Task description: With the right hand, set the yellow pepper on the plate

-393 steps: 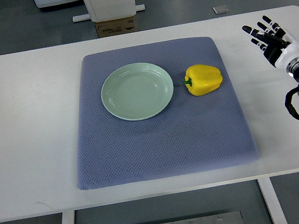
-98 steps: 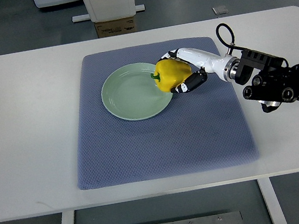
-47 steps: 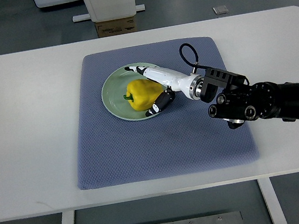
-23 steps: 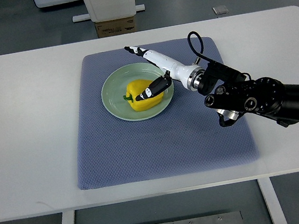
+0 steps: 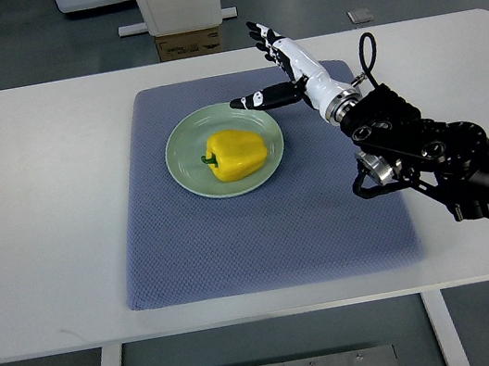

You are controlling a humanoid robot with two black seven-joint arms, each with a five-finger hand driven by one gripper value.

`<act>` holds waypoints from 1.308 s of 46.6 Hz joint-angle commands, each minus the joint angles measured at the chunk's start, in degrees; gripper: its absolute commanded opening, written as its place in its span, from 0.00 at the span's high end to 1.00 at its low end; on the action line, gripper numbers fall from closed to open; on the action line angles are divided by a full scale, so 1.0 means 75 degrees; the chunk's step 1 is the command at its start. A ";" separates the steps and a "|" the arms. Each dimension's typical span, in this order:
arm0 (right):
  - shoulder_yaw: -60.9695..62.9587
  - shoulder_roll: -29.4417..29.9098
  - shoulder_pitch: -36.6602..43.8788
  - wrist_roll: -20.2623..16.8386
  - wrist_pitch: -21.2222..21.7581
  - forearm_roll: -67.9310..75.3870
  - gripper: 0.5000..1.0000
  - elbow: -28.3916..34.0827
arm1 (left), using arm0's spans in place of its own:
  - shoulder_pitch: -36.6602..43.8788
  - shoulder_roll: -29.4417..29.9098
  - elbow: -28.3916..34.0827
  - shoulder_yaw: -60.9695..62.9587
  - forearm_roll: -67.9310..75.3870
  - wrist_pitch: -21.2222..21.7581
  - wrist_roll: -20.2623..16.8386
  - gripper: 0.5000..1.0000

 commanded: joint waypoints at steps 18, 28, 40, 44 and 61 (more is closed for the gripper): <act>0.2147 -0.0389 -0.1027 0.0140 0.1375 0.2252 0.00 -0.0072 | 0.0000 0.0000 0.0000 0.0000 0.0001 0.0000 0.0000 0.00; 0.2651 -0.0577 -0.1589 0.0011 0.1880 0.2850 0.00 -0.0143 | 0.0000 0.0000 0.0000 0.0000 0.0001 0.0000 0.0000 0.00; 0.3073 -0.0588 -0.2187 0.0011 0.1915 0.3343 0.00 -0.0260 | 0.0000 0.0000 0.0000 0.0000 -0.0011 0.0000 0.0000 0.00; 0.3073 -0.0588 -0.2234 0.0034 0.1915 0.3331 0.00 -0.0272 | 0.0000 0.0000 0.0000 0.0000 0.0001 0.0000 0.0000 0.00; 0.3062 -0.0705 -0.2246 0.0093 0.1903 0.3331 0.00 -0.0272 | 0.0000 0.0000 0.0000 0.0000 -0.0011 0.0000 0.0000 0.00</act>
